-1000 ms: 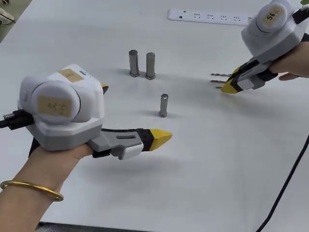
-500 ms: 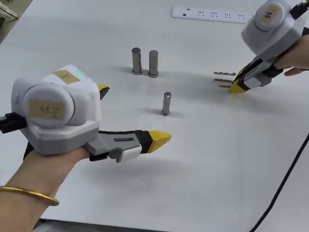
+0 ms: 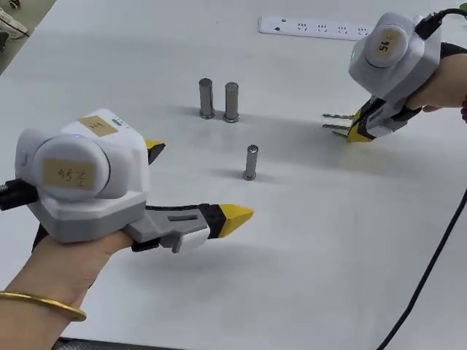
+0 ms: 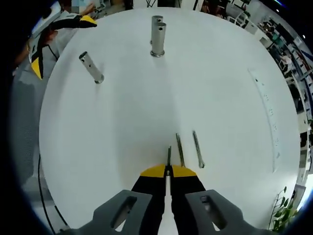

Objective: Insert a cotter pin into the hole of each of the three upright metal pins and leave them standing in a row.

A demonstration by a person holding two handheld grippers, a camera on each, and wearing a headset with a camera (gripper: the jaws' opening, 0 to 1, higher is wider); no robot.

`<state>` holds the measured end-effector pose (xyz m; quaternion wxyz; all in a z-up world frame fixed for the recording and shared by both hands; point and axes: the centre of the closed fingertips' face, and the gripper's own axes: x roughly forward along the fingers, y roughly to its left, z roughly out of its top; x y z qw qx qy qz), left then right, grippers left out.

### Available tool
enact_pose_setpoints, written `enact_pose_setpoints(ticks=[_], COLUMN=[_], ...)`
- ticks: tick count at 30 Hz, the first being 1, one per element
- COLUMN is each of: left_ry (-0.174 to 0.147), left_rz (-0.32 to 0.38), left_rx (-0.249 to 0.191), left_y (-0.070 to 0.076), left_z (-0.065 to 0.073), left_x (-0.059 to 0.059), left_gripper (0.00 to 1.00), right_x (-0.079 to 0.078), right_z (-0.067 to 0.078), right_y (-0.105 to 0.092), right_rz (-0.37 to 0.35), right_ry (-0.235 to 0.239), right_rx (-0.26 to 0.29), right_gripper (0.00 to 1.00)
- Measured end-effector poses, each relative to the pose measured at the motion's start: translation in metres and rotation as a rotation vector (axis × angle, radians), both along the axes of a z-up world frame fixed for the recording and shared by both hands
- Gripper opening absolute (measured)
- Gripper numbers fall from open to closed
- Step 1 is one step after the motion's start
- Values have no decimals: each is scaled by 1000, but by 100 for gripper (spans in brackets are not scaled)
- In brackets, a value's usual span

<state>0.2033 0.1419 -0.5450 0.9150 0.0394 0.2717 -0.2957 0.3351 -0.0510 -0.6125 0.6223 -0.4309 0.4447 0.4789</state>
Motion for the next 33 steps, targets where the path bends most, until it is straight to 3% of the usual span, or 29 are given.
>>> enact_pose_setpoints(ticks=[10, 20, 33], left_ry=[0, -20, -39], left_rz=[5, 18, 12], left_rx=[1, -21, -75], left_y=[0, 1, -7], left_z=[0, 7, 18], left_x=[-1, -2, -2], left_gripper=[86, 78, 62], right_x=[-7, -17, -44], right_z=[3, 15, 39], right_y=[0, 2, 22], right_rz=[-4, 14, 23], right_ry=[4, -35, -104], right_rx=[19, 37, 144], right_gripper=[0, 0, 0])
